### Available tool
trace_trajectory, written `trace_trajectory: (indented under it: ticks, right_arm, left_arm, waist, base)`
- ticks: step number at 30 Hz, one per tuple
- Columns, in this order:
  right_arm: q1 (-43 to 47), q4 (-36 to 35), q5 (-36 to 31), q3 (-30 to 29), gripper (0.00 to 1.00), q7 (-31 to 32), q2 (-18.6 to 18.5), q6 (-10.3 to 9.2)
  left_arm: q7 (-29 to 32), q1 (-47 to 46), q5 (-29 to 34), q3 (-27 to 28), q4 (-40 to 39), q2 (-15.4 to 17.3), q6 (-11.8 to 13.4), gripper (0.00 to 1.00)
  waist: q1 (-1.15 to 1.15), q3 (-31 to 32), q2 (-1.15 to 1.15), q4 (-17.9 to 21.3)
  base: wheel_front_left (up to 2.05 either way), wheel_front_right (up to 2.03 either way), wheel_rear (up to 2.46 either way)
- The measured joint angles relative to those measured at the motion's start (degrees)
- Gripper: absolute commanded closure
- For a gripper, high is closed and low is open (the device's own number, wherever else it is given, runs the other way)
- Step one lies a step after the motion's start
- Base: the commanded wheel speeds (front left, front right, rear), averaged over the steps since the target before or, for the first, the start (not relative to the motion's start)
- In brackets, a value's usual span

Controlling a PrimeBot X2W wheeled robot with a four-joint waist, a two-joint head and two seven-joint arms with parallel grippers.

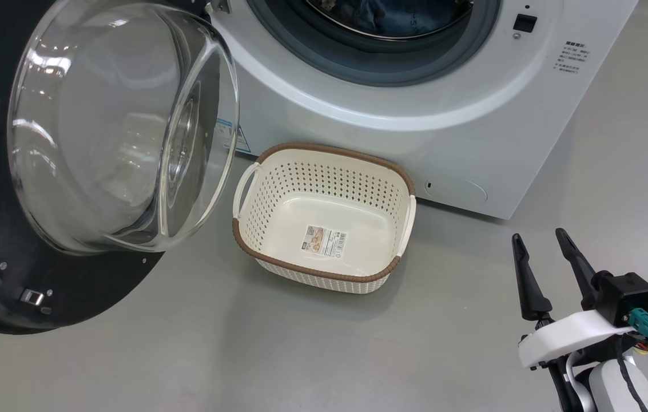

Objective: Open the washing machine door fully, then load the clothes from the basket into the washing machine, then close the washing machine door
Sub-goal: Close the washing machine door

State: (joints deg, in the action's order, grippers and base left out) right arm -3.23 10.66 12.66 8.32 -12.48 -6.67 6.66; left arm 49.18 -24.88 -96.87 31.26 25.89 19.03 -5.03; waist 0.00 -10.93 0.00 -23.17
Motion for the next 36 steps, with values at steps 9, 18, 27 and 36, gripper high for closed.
trace_trajectory:
  ticks: [9,18,27,36]
  right_arm:
    - [0.0,0.8,0.3,0.4,0.00,-0.1,0.5,0.01]
    - [0.0,1.1,1.1,-0.4,0.00,-0.5,0.9,-0.01]
    - [0.0,2.1,1.6,0.1,0.00,-0.8,1.3,-0.01]
    - [0.2,2.6,2.0,0.8,0.00,-1.0,1.6,-0.01]
  left_arm:
    - [6.6,1.5,-3.2,-1.7,-3.0,-1.4,-0.5,1.00]
    - [12.5,4.9,-3.8,-5.4,-7.3,-3.4,-1.0,1.00]
    - [17.5,9.2,-5.5,-11.5,-12.0,-9.1,-1.3,1.00]
    - [19.1,11.1,-5.1,-14.8,-16.1,-12.7,-1.5,1.00]
  waist:
    - [0.00,0.9,0.00,-0.1]
    - [0.00,2.1,0.00,0.9]
    - [0.00,3.7,0.00,2.9]
    - [0.00,4.7,0.00,5.9]
  base:
    - [0.00,0.00,0.00]
    - [0.00,0.00,0.00]
    - [0.00,0.00,0.00]
    - [0.00,0.00,0.00]
